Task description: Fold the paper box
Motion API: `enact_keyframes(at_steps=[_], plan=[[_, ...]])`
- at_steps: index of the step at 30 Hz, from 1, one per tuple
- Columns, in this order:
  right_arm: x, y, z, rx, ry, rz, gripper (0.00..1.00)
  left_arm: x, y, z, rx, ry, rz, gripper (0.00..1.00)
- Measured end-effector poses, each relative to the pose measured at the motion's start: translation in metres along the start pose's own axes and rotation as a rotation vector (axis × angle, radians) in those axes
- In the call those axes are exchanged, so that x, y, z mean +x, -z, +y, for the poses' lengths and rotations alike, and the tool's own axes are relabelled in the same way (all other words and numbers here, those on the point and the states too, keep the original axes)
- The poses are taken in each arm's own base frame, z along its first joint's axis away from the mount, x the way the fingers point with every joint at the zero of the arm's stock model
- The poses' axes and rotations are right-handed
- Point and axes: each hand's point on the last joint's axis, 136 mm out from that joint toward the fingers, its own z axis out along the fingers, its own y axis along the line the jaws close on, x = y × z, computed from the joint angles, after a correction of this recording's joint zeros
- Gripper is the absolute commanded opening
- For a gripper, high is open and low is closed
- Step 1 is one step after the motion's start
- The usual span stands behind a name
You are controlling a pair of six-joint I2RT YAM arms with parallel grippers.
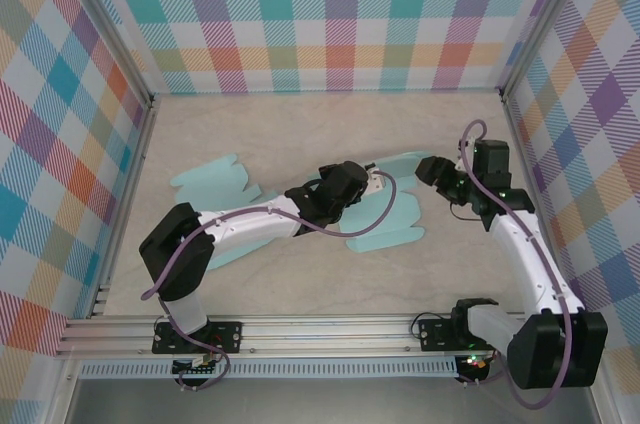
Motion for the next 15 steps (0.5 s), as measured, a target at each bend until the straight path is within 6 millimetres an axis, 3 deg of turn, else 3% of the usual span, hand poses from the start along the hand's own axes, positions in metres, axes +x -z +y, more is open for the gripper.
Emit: enact_keyframes(at_steps=[7, 15], plan=[[-0.020, -0.022, 0.011, 0.023, 0.029, 0.036, 0.58, 0.003, -0.004, -0.011, 0.037, -0.024, 0.005, 0.00], [-0.039, -0.018, 0.018, 0.061, 0.075, -0.009, 0.56, 0.016, -0.012, -0.032, 0.091, -0.077, 0.052, 0.00]])
